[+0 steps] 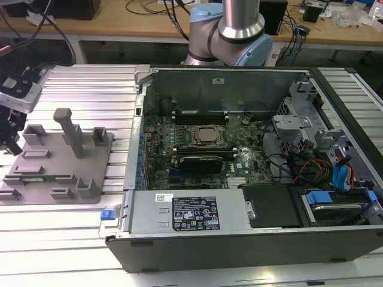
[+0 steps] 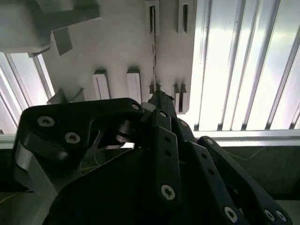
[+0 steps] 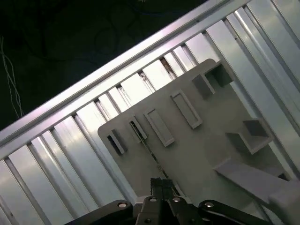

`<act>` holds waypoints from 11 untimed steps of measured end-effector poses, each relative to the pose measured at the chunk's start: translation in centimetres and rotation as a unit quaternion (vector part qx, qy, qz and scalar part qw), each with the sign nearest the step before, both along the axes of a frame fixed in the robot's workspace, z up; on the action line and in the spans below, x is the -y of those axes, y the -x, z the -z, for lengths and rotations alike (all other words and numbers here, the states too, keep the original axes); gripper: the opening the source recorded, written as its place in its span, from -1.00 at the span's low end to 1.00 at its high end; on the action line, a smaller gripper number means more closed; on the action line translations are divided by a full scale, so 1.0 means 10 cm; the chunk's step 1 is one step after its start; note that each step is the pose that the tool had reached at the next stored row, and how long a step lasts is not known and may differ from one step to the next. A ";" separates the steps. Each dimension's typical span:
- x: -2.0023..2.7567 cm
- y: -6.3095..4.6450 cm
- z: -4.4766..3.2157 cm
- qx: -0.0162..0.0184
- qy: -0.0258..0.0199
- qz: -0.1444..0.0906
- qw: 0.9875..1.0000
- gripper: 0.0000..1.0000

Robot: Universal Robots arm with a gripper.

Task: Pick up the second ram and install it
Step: 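Pick up the second ram and move it above second insertion slot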

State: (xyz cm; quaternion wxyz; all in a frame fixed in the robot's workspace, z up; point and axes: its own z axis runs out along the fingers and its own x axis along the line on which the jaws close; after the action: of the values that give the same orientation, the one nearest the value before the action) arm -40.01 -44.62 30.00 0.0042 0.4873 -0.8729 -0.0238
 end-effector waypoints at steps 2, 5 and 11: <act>0.000 0.00 0.002 0.000 0.000 -0.022 1.000 -0.84; 0.000 0.00 0.005 0.000 0.000 -0.069 0.998 -0.84; 0.000 0.00 0.013 0.000 0.000 -0.174 0.985 -0.84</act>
State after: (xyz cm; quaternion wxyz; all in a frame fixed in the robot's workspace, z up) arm -40.01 -44.62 29.86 0.0083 0.6318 -0.7747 -0.0227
